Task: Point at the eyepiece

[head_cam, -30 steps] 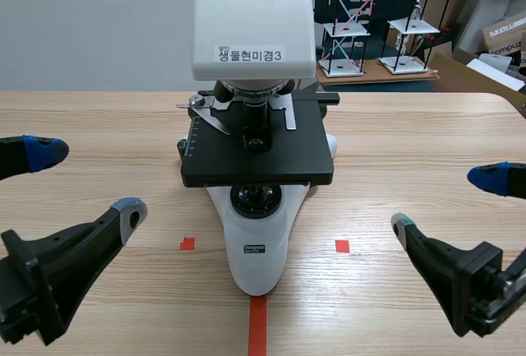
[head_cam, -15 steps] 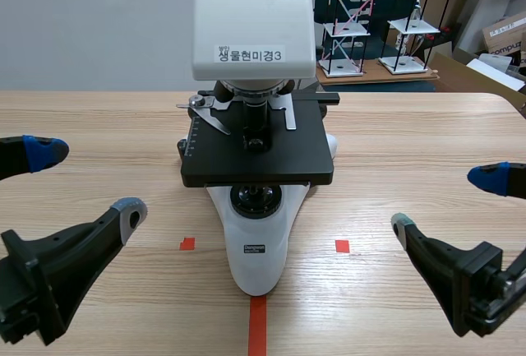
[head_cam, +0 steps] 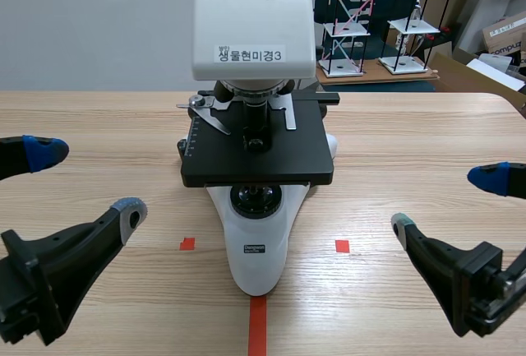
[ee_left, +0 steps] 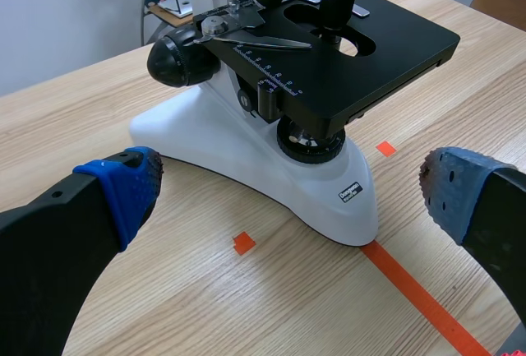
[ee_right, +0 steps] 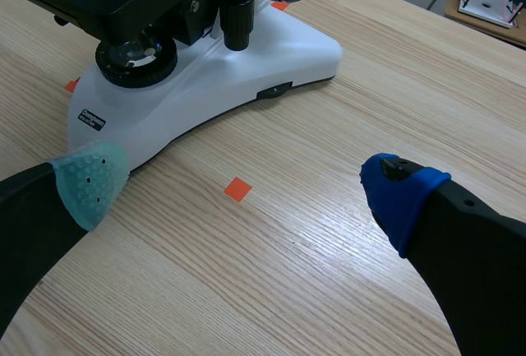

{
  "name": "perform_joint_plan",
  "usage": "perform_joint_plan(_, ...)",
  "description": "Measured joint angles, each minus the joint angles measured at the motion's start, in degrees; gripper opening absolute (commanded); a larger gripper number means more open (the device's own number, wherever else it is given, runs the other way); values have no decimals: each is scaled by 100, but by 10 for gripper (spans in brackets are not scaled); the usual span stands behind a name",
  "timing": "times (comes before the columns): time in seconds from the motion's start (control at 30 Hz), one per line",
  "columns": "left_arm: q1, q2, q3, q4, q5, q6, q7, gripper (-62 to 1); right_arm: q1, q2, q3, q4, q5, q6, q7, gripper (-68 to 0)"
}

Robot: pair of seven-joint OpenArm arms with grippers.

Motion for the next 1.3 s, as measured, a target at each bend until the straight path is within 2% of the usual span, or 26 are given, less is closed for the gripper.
perform_joint_plan(1.23,0,0,0,0,0,0,0,14,0,0,0,0,0,0,0,-50)
perform_joint_plan(1.3,0,0,0,0,0,0,0,14,0,0,0,0,0,0,0,-71)
